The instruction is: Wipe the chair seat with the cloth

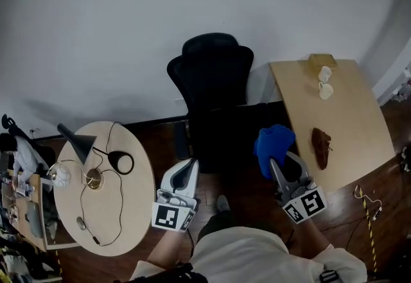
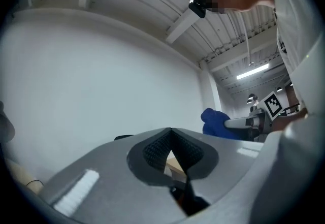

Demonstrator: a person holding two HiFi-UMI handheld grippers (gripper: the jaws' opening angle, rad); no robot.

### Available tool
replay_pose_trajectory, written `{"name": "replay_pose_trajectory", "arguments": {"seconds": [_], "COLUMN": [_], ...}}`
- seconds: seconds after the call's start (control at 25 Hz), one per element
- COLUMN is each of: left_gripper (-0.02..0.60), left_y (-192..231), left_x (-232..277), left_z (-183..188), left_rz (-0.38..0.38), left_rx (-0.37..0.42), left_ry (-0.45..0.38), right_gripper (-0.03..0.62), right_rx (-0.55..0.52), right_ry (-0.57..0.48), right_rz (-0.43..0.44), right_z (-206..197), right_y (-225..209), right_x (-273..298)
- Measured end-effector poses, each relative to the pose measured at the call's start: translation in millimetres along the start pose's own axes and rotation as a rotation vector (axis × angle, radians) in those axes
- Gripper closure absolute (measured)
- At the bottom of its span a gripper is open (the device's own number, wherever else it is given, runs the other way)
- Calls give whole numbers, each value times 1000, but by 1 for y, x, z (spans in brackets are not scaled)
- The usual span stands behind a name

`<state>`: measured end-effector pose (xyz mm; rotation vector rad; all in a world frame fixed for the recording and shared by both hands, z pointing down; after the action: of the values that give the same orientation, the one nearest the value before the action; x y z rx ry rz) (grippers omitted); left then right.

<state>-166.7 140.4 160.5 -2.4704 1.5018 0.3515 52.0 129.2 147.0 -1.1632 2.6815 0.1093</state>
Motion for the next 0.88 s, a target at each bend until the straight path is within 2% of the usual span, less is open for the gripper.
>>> {"name": "replay_pose_trajectory", "arguments": {"seconds": [0.24, 0.36, 0.48, 0.68, 0.88], "left_gripper": [503, 508, 518, 518, 517], "left_y": [54, 79, 112, 140, 158], "left_x": [55, 104, 156, 191, 254], "left_z": [-39, -75, -119, -216, -346], "left_rz": [11, 13, 51, 89, 136], "left_rx": [-41, -79, -91, -73, -92], "left_ry": [42, 103, 159, 209, 296], "right_gripper": [497, 497, 497, 497, 497], "right_rx": [25, 67, 107, 153, 232], "right_ry": [49, 95, 140, 182, 287], "right_rz": [-20, -30, -28, -11, -19], "right_z": [-25, -42, -71, -173, -312], "right_y": [-41, -89, -145, -202, -295], "right_x": [69, 113, 165, 207, 236]}}
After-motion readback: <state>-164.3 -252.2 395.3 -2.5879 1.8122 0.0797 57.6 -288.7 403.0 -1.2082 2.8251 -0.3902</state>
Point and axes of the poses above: the fingertips, and each gripper's own axes: x forward along the fingers, y to its left, z out of its top, the point moved 1 cm from there along -x, backward along the fingers, and after that the axes turned 2 degrees about x, right-handed, at the moved point
